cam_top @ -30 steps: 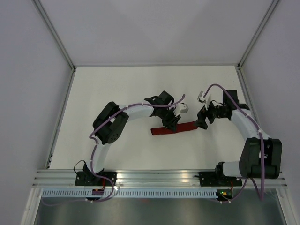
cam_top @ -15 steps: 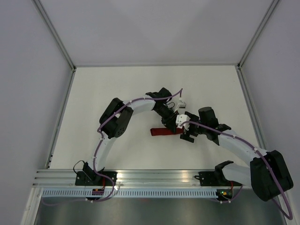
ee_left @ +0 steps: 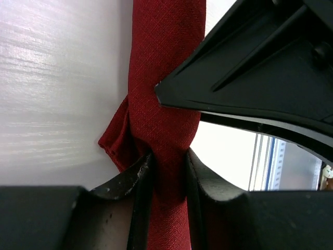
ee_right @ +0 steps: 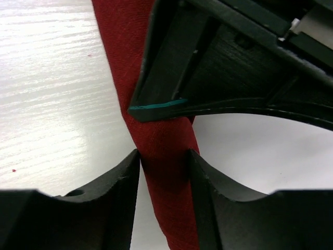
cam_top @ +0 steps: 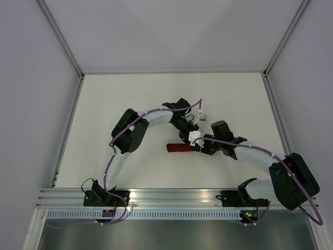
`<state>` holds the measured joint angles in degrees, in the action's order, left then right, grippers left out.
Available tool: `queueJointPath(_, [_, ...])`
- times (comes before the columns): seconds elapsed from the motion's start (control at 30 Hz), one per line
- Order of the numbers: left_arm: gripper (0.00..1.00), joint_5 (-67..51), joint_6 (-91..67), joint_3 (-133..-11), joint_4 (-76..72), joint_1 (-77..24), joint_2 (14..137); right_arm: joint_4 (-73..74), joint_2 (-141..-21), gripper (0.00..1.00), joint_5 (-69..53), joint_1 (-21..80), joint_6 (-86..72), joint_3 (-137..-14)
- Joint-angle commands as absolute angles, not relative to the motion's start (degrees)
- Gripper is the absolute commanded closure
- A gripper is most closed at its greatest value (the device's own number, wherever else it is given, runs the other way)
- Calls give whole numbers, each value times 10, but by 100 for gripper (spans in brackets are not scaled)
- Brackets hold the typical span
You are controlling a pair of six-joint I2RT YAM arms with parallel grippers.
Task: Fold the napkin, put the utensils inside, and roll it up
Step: Roll the napkin with the utensil
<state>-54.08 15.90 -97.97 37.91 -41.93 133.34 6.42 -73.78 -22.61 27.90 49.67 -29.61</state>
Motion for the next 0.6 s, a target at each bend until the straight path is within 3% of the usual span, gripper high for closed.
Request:
queueJointPath(0.0, [64, -467, 132, -939, 370, -428, 1332, 74, -751, 56, -228, 280, 497, -321])
queueJointPath(0.1, [60, -462, 113, -914, 324, -427, 1298, 99, -759, 62, -234, 280, 503, -328])
queueJointPath(0.13, [50, -460, 107, -908, 311, -427, 1278, 111, -763, 64, -236, 280, 508, -330])
queueJointPath(0.33, [48, -449, 68, -875, 237, -417, 1230, 147, -789, 67, -245, 280, 519, -349])
queueJointPath(0.57, [48, -353, 12, -802, 129, -384, 1148, 201, -823, 68, -260, 280, 540, -383])
